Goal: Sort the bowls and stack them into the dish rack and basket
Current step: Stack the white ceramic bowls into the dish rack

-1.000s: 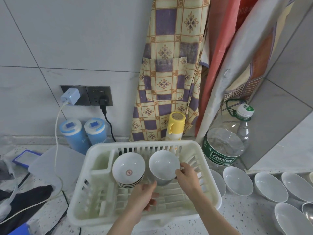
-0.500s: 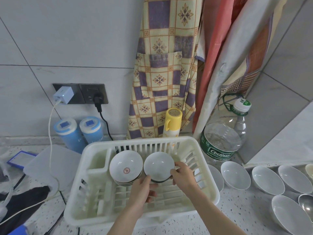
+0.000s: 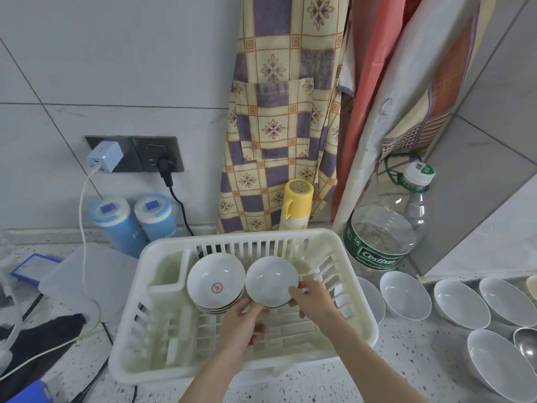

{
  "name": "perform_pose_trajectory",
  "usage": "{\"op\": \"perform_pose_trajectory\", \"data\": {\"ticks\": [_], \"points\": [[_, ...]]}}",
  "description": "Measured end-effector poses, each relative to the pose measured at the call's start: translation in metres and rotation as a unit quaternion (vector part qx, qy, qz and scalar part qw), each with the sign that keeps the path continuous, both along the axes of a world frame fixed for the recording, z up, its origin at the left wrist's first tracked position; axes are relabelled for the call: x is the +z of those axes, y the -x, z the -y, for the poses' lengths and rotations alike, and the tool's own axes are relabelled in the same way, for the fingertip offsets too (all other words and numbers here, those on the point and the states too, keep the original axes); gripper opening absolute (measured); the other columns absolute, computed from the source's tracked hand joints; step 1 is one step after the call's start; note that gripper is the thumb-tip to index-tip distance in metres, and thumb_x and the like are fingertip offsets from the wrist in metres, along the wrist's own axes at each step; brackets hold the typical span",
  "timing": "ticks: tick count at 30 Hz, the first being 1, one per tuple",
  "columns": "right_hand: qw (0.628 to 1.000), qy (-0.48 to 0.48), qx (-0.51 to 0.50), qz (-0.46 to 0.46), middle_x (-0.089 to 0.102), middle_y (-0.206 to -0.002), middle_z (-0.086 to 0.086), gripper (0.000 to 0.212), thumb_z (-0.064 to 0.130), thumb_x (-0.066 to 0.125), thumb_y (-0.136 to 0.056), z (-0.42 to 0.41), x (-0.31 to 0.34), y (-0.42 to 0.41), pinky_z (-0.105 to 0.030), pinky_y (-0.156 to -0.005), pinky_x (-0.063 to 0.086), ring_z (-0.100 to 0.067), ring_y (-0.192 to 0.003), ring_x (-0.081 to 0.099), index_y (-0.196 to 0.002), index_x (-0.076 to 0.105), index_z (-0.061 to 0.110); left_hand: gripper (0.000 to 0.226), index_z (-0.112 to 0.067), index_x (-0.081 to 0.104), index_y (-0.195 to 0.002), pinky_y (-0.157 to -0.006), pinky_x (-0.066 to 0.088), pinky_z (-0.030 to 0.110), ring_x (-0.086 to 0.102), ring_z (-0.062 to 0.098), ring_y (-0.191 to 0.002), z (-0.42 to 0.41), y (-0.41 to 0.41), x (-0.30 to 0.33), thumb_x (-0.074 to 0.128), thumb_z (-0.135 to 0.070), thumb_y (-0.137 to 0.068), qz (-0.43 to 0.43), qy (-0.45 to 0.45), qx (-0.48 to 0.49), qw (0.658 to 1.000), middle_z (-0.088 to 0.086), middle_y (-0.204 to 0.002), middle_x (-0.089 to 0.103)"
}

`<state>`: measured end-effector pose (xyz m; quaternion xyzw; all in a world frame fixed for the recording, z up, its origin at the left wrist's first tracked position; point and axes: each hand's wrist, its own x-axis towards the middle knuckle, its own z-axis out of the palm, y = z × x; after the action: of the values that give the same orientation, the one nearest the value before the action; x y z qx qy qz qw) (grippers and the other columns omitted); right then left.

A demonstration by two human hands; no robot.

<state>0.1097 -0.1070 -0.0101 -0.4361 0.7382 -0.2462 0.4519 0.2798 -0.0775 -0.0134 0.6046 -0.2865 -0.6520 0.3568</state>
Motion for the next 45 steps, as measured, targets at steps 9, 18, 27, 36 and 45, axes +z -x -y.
{"op": "perform_pose_trajectory", "data": {"ticks": [9,18,27,36,45], "points": [[1.000,0.006,0.026,0.007,0.072,-0.084,0.001,0.031,0.034,0.057,-0.092,0.000,-0.002,-0.002,-0.025,-0.060,0.049,-0.010,-0.048,0.054,-0.114,0.057,0.012,0.051,-0.042,0.057,-0.129,-0.040,0.034,0.021,0.063,0.012,-0.054,0.001,0.002,0.004,0.073,-0.030,-0.082,-0.039,-0.009,-0.022,0.999,-0.001,-0.098,0.077],[0.999,-0.005,-0.022,0.045,0.071,-0.078,0.003,0.033,0.038,0.052,-0.093,-0.002,0.011,0.001,-0.015,-0.037,0.032,-0.010,-0.046,0.048,-0.115,0.061,0.015,0.039,-0.020,0.056,-0.126,-0.042,0.034,0.023,0.061,0.015,-0.052,0.001,0.002,0.008,0.067,-0.025,-0.089,-0.013,-0.017,-0.037,0.999,0.007,-0.102,0.076],[0.950,0.147,-0.131,0.241,0.074,-0.075,0.001,0.012,0.025,0.057,-0.094,-0.062,0.062,0.027,-0.016,-0.039,0.033,-0.006,-0.042,0.043,-0.097,0.069,0.024,0.014,-0.021,0.062,-0.108,-0.035,0.030,0.017,0.045,0.008,-0.043,-0.037,-0.005,0.032,0.058,-0.018,-0.094,0.035,0.043,-0.011,0.998,-0.002,-0.078,0.077],[0.879,0.111,-0.302,0.351,0.068,-0.077,-0.005,0.013,0.020,0.062,-0.090,-0.135,0.049,0.123,-0.019,-0.038,0.025,-0.010,-0.045,0.033,-0.098,0.070,0.013,0.017,-0.012,0.066,-0.089,-0.038,0.022,0.020,0.041,0.010,-0.046,-0.087,0.092,0.056,0.055,-0.024,-0.094,-0.066,0.015,-0.110,0.992,0.001,-0.069,0.062],[0.886,-0.014,-0.331,0.325,0.070,-0.103,-0.012,0.024,0.022,0.059,-0.091,-0.129,-0.003,0.213,-0.017,-0.033,0.025,-0.014,-0.049,0.036,-0.110,0.060,0.007,0.020,-0.011,0.067,-0.101,-0.035,0.025,0.018,0.046,0.010,-0.044,-0.089,0.208,0.008,0.060,-0.027,-0.090,-0.139,-0.181,-0.081,0.970,0.002,-0.072,0.071]]}}
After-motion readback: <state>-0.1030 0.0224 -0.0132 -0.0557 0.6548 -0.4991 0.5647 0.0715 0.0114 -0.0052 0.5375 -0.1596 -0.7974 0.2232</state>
